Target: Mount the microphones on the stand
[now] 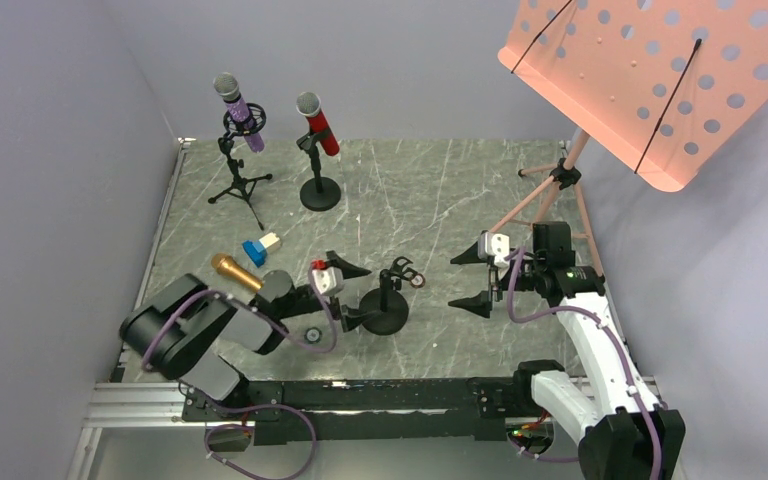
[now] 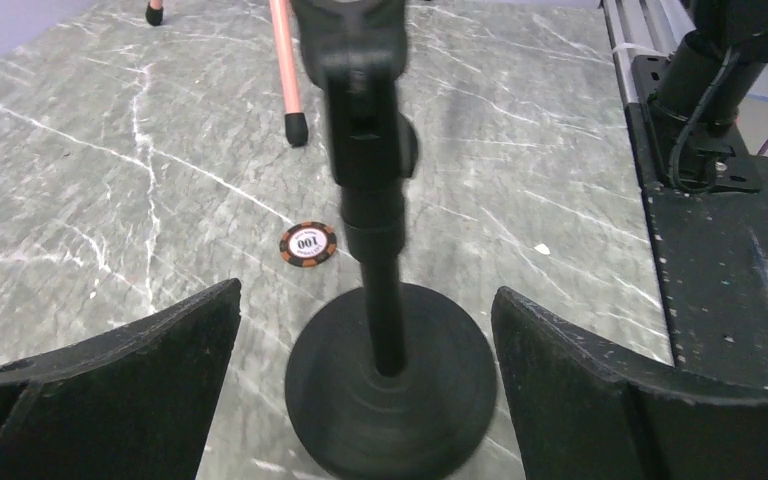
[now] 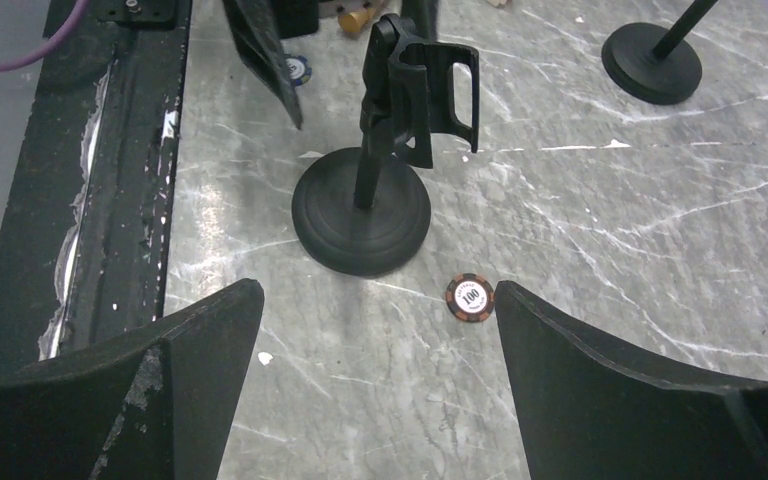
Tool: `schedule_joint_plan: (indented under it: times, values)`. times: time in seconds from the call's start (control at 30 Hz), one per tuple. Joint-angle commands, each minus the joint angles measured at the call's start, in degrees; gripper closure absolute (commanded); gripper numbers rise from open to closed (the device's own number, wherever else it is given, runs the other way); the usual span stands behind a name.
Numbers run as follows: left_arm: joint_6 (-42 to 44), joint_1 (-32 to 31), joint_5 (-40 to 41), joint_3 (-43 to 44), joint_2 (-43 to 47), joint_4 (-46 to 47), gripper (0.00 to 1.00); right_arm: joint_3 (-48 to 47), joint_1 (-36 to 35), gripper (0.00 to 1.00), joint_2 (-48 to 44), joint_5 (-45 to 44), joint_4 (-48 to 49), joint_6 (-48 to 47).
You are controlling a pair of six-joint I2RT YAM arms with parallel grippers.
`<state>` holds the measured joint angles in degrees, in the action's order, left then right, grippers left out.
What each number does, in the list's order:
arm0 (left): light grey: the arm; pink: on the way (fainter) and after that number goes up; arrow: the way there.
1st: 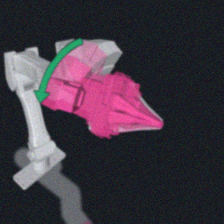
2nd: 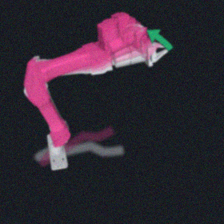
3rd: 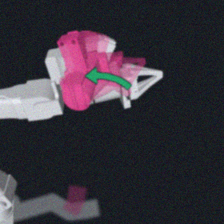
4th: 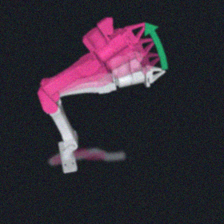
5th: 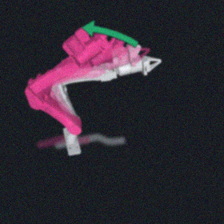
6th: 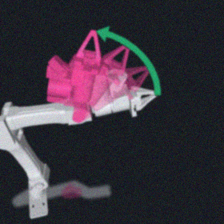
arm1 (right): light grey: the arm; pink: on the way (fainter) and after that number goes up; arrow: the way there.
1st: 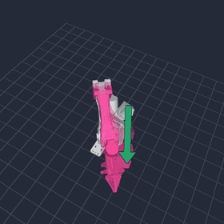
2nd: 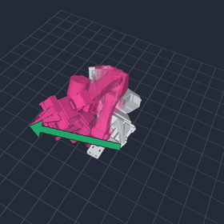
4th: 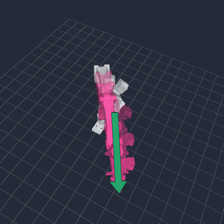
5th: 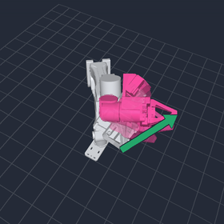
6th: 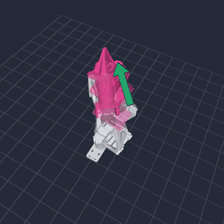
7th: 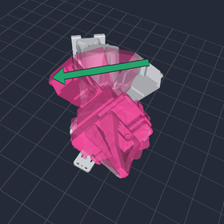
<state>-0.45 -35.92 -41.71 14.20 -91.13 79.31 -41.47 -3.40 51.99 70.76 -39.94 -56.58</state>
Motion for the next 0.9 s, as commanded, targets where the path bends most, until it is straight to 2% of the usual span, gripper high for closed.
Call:
schedule_joint_plan:
  times: [0.0, 0.07, 0.17, 0.2, 0.27, 0.33, 0.37, 0.43, 0.53, 0.67, 0.87]
  values:
    - [1.71, -1.63, 8.72, -6.79, 11.25, -2.92, 0.01, -0.58, 0.19, 0.11, 1.77, 1.45, 1.13, -2.44]
    - [-1.60, -1.63, 12.78, -9.33, 19.92, -9.24, 0.01, -2.55, -0.09, 0.15, 3.85, 2.09, -0.50, -2.86]
    - [-4.99, -1.58, 18.56, -7.17, 37.12, -33.30, 0.01, -8.63, -1.10, 0.30, 9.51, 2.94, -5.97, -5.12]
    - [-5.67, -1.65, 20.64, -4.72, 42.25, -43.50, 0.01, -10.95, -1.42, 0.37, 11.64, 3.07, -7.74, -5.85]
    - [-7.25, -1.48, 26.41, 0.13, 52.06, -59.39, 0.01, -16.22, -2.88, 0.59, 15.83, 3.10, -10.09, -6.07]
    - [-9.24, -1.43, 33.25, 5.17, 57.67, -72.07, 0.01, -19.67, -5.29, 0.76, 19.68, 2.85, -13.12, -8.61]
    - [-9.94, -1.31, 36.33, 8.04, 59.75, -77.63, 0.01, -20.60, -6.83, 0.80, 21.26, 2.34, -13.06, -8.54]
    - [-9.32, -0.81, 38.04, 13.58, 62.54, -87.36, 0.01, -21.18, -9.54, 0.86, 23.23, 1.18, -8.77, -5.55]
    - [-3.92, -0.40, 39.15, 22.23, 63.87, -100.65, 0.01, -21.65, -12.92, 0.91, 24.82, -0.13, -4.44, -1.87]
    - [-0.26, -0.32, 45.76, 23.72, 64.56, -109.52, 0.01, -24.81, -15.09, 0.92, 29.06, 0.72, -7.80, -4.81]
    - [-1.44, -0.06, 47.92, 19.30, 68.65, -105.10, 0.01, -28.14, -15.25, 0.93, 31.82, 0.25, -11.54, -7.86]
